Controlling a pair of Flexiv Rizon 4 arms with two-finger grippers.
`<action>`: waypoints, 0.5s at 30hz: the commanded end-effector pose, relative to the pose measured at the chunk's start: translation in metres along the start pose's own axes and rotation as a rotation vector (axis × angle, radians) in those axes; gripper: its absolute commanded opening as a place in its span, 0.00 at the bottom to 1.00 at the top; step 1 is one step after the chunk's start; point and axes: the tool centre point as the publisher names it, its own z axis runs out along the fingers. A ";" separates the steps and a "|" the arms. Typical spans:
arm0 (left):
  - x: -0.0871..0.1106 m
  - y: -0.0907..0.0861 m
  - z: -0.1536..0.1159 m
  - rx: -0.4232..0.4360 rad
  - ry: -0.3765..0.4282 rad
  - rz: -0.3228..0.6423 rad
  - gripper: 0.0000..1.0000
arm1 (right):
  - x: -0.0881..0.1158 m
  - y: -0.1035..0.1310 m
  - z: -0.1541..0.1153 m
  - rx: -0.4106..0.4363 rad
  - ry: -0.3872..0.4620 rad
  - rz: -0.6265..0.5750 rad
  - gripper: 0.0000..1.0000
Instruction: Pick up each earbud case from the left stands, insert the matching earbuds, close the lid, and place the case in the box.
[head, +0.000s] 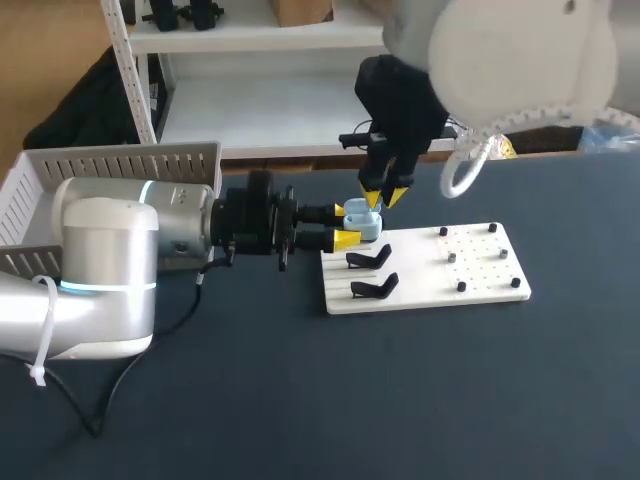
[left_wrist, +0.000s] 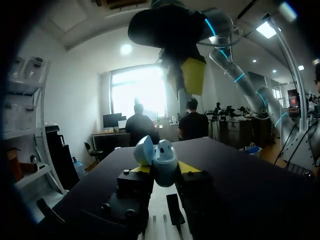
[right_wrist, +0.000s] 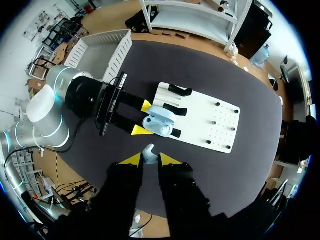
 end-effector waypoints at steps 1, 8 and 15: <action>0.001 0.000 0.001 -0.003 -0.002 0.002 0.00 | -0.005 0.006 0.003 0.014 0.020 0.008 0.00; 0.001 0.000 0.001 -0.003 -0.002 0.002 0.00 | -0.006 0.011 0.009 0.034 0.010 0.024 0.00; 0.001 0.000 0.001 -0.003 -0.002 0.002 0.00 | -0.010 0.011 0.014 0.048 -0.016 0.041 0.00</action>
